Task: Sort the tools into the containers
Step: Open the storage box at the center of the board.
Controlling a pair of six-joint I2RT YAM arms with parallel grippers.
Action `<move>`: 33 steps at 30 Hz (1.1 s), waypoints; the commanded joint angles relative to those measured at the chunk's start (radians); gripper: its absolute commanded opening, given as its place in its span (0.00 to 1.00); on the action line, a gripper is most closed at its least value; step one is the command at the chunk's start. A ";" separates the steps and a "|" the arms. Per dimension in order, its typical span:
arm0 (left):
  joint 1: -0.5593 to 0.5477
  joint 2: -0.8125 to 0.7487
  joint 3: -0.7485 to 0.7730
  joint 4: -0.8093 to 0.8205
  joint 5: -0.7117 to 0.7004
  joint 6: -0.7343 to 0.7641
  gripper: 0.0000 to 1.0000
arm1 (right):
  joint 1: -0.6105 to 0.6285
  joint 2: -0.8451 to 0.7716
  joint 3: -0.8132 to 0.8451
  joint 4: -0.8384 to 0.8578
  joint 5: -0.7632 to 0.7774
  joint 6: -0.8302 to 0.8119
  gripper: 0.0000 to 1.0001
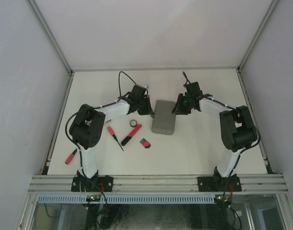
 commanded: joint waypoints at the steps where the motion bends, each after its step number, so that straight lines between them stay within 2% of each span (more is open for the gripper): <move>1: -0.007 -0.063 -0.010 0.054 0.028 -0.028 0.00 | -0.011 -0.039 -0.003 -0.146 0.085 -0.093 0.32; 5: -0.009 -0.091 -0.004 0.039 0.027 -0.033 0.00 | -0.024 -0.125 0.000 -0.150 0.117 -0.102 0.41; 8: -0.009 -0.115 0.006 0.023 0.025 -0.032 0.00 | -0.033 -0.176 -0.001 -0.167 0.142 -0.110 0.52; 10: -0.009 -0.128 0.011 0.014 0.025 -0.031 0.00 | -0.038 -0.204 -0.003 -0.176 0.147 -0.115 0.55; 16: -0.017 -0.166 0.034 -0.017 0.016 -0.019 0.00 | -0.058 -0.306 -0.030 -0.165 0.144 -0.112 0.59; 24: -0.040 -0.207 0.093 -0.071 0.003 -0.011 0.00 | -0.121 -0.440 -0.098 -0.099 0.050 -0.083 0.62; 33: -0.073 -0.224 0.150 -0.090 0.022 -0.014 0.00 | -0.142 -0.449 -0.121 -0.108 0.041 -0.079 0.61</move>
